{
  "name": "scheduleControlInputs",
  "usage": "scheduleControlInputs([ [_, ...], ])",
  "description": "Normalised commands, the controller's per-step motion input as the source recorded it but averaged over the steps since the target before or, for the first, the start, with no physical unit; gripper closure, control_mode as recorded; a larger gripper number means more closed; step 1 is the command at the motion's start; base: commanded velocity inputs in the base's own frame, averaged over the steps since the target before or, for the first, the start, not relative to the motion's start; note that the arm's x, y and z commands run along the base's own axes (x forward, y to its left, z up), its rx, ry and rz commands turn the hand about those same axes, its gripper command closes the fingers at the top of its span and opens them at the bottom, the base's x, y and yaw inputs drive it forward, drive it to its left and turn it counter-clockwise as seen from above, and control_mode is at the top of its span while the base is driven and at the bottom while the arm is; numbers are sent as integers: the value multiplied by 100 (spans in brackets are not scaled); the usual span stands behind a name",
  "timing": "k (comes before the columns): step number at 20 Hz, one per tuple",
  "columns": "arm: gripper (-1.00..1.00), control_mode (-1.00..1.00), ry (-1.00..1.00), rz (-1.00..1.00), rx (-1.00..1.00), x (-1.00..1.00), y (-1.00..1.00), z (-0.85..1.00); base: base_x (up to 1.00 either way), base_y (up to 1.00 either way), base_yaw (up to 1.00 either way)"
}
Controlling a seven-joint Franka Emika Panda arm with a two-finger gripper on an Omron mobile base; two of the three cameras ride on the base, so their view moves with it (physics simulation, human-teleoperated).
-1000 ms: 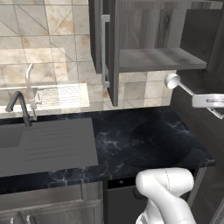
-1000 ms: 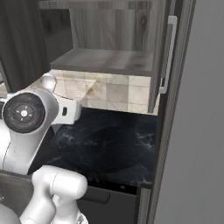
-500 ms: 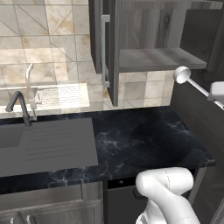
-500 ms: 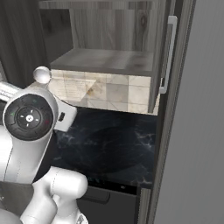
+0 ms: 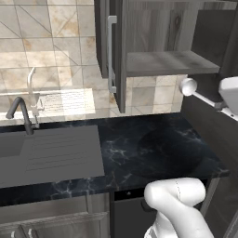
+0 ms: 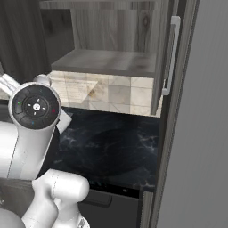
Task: Open the cabinet and move the ladle to the pot. Then close the cabinet.
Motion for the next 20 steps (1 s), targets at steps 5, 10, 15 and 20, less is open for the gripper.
scheduleControlInputs([
  [5, 100, -100, 31, -11, 15, -1, 15, 0, 0, 0, 0],
  [10, 100, -100, 11, -17, 6, -13, 2, -4, 0, 0, 0],
  [15, 100, -100, 3, -12, 4, -19, 0, -28, 0, 0, 0],
  [20, 100, -100, 9, -14, 23, -22, 0, -5, 0, 0, 0],
])
